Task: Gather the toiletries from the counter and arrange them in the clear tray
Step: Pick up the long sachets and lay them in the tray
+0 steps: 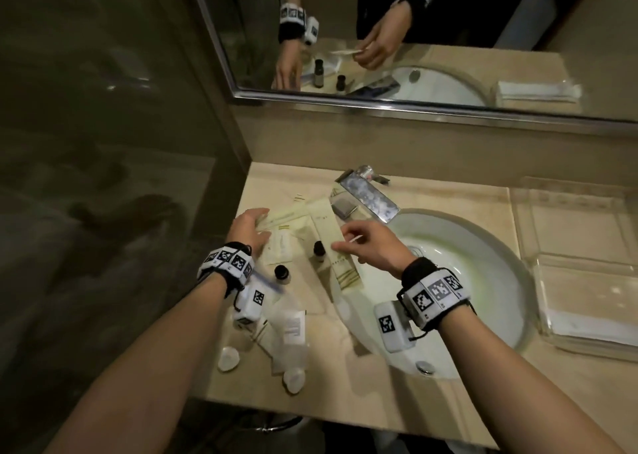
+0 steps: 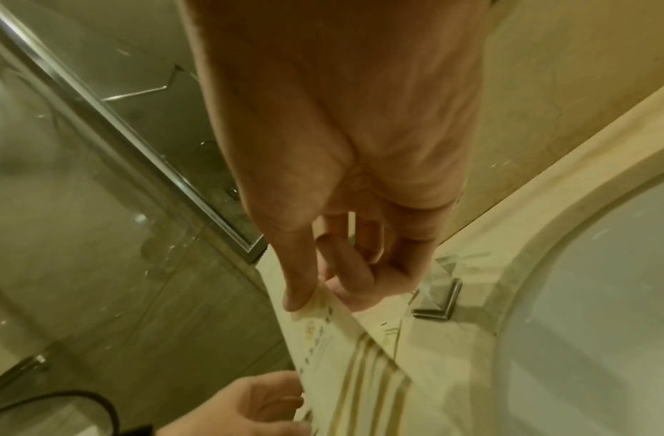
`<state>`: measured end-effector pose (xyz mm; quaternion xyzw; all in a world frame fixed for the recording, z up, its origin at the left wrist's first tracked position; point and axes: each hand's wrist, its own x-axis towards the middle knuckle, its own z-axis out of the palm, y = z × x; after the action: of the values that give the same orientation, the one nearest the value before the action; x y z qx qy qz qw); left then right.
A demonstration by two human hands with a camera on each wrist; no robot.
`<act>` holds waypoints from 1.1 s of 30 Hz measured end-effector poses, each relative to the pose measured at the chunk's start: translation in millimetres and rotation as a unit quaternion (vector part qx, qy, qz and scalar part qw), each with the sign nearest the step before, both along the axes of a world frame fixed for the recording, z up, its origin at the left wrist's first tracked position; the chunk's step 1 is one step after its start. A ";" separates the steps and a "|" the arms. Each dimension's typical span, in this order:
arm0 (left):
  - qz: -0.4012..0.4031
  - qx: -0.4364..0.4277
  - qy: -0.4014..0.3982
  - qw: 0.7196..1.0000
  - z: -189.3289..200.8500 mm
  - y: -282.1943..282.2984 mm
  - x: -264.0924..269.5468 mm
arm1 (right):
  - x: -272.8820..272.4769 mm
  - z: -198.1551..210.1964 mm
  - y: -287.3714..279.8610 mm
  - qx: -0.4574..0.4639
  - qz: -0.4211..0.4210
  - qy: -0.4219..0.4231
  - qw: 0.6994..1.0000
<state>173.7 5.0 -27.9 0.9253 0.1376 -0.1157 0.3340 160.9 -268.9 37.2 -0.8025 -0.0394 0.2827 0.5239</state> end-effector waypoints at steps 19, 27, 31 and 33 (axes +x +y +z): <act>0.095 0.058 -0.001 0.994 12.4 9.2 -4.8 | 3.3 13.7 6.2 0.044 -0.061 0.016 0.997; 0.165 -0.212 -0.044 0.962 88.7 -8.7 -1.9 | 1.1 40.3 -12.8 0.070 -0.070 -0.010 0.995; 0.139 -0.333 -0.032 0.932 126.2 -53.2 -9.7 | -4.1 61.7 -39.4 0.086 -0.093 -0.026 0.992; 0.124 -0.374 -0.027 0.919 139.4 -81.9 -13.4 | -6.7 71.4 -58.9 0.093 -0.103 -0.028 0.990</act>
<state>160.3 -77.0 111.5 0.7112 0.1888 -0.0918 0.6709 154.2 -327.8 108.6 -0.7578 0.0027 0.1998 0.6212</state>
